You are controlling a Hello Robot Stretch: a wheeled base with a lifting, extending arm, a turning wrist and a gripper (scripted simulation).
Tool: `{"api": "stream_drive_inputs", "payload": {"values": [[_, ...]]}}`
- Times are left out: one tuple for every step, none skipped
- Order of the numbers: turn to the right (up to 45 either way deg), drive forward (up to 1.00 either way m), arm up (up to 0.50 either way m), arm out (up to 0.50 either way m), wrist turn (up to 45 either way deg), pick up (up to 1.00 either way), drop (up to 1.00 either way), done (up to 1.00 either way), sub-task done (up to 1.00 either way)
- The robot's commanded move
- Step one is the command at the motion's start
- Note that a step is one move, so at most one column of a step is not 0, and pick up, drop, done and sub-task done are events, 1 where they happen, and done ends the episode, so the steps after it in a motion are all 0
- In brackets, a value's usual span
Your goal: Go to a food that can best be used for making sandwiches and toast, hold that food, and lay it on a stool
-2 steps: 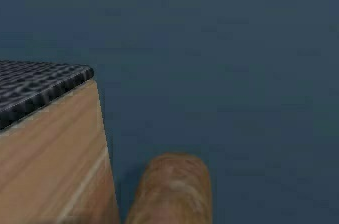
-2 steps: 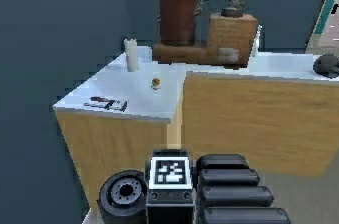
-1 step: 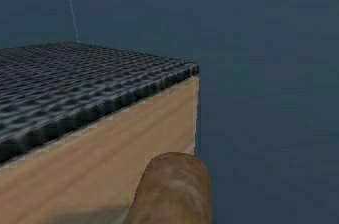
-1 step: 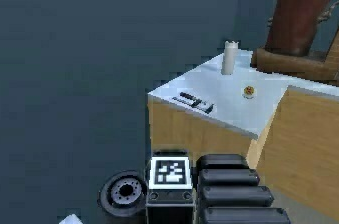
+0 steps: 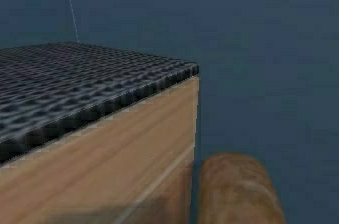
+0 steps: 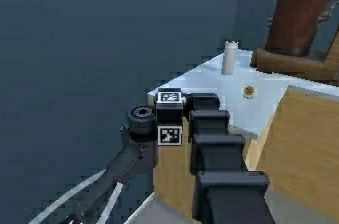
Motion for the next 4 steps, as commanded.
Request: {"api": "stream_drive_inputs", "payload": {"values": [[0.0,0.00,0.00,0.00,39.0,0.00,0.00,0.00,0.00],[0.0,0.00,-0.20,0.00,0.0,0.00,0.00,0.00,0.00],[0.0,0.00,-0.32,0.00,0.0,0.00,0.00,0.00,0.00],[0.0,0.00,0.00,0.00,0.0,0.00,1.00,0.00,0.00]]}}
